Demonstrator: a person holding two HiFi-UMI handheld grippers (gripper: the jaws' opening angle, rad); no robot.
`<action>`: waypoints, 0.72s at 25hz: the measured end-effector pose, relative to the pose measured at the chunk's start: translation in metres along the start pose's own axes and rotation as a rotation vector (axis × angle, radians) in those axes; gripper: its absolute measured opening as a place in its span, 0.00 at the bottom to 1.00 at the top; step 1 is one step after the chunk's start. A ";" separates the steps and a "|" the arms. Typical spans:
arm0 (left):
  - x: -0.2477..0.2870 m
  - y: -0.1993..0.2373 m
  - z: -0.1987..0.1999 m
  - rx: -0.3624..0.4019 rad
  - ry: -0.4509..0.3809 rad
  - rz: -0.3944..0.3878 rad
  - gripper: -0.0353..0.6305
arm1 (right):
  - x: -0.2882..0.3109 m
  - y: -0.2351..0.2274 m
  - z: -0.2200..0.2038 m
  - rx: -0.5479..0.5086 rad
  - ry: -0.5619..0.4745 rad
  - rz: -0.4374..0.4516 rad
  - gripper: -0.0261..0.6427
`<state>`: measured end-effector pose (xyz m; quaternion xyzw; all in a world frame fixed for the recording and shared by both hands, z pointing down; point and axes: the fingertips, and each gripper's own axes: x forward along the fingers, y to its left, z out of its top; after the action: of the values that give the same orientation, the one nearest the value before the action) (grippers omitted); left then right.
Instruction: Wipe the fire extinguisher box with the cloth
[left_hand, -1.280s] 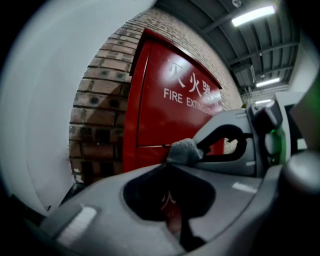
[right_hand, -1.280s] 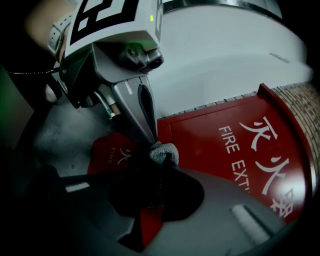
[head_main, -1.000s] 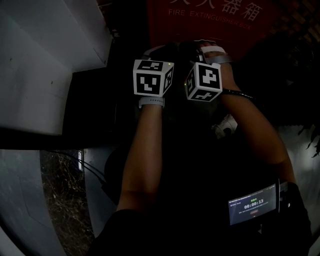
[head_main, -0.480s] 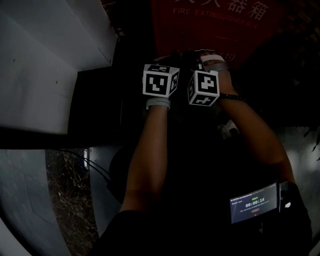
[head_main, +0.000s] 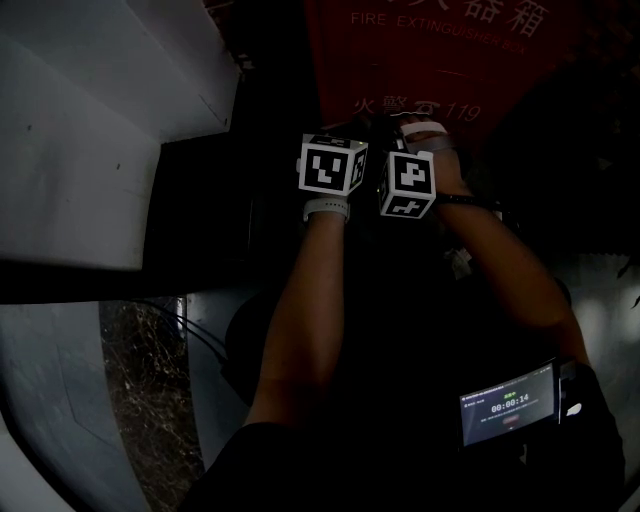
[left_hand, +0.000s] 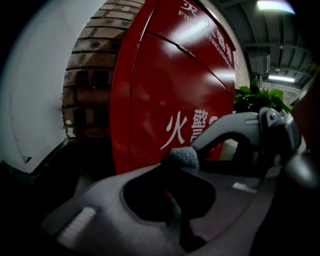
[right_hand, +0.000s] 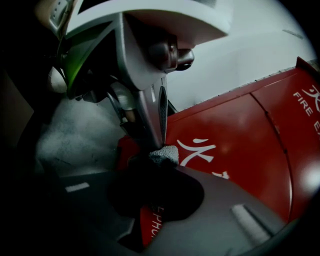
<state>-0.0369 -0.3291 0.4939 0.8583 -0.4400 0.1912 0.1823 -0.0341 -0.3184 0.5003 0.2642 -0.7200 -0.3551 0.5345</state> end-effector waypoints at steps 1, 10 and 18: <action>0.000 0.000 -0.002 0.000 0.009 0.005 0.06 | 0.002 0.003 -0.001 0.002 0.000 0.003 0.09; 0.017 0.003 -0.031 -0.026 0.029 -0.009 0.06 | 0.019 0.030 -0.005 0.028 -0.006 0.023 0.09; 0.035 0.004 -0.059 -0.024 0.099 -0.013 0.06 | 0.034 0.052 -0.011 0.061 -0.026 0.054 0.09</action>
<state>-0.0307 -0.3269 0.5624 0.8483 -0.4272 0.2271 0.2152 -0.0339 -0.3155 0.5631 0.2563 -0.7443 -0.3219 0.5261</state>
